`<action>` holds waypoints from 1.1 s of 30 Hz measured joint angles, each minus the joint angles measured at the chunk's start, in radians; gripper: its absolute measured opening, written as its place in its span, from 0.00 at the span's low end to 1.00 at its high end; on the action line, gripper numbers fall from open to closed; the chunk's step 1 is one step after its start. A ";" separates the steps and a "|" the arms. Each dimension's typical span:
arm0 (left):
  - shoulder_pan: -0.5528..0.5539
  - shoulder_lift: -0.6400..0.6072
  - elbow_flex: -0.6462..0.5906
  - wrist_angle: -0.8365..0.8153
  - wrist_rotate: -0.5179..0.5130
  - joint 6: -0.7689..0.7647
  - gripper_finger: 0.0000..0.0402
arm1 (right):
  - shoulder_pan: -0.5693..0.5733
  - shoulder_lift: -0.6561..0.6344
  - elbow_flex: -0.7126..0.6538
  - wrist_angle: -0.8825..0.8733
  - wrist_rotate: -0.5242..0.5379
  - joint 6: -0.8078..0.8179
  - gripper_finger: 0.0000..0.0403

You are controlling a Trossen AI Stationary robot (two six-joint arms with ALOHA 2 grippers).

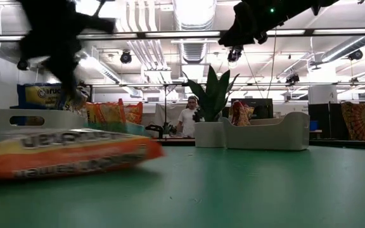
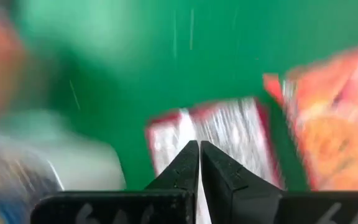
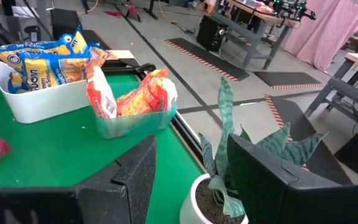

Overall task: Sort Maruchan noodles
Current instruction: Put the red noodle pack into the gray bin

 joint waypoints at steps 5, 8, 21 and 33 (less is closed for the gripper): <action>0.023 -0.003 0.174 0.023 -0.191 0.362 0.00 | 0.000 0.000 0.000 -0.011 0.000 0.000 0.46; 0.036 -0.004 0.214 0.019 -0.155 0.422 0.00 | 0.000 0.000 0.000 -0.015 0.000 0.000 0.46; 0.058 -0.008 -0.034 0.161 0.190 0.424 0.00 | 0.000 0.000 0.000 -0.038 -0.078 0.049 0.46; 0.068 -0.115 -0.246 0.374 0.194 0.465 0.00 | 0.000 0.029 0.000 -0.039 -0.523 0.227 0.46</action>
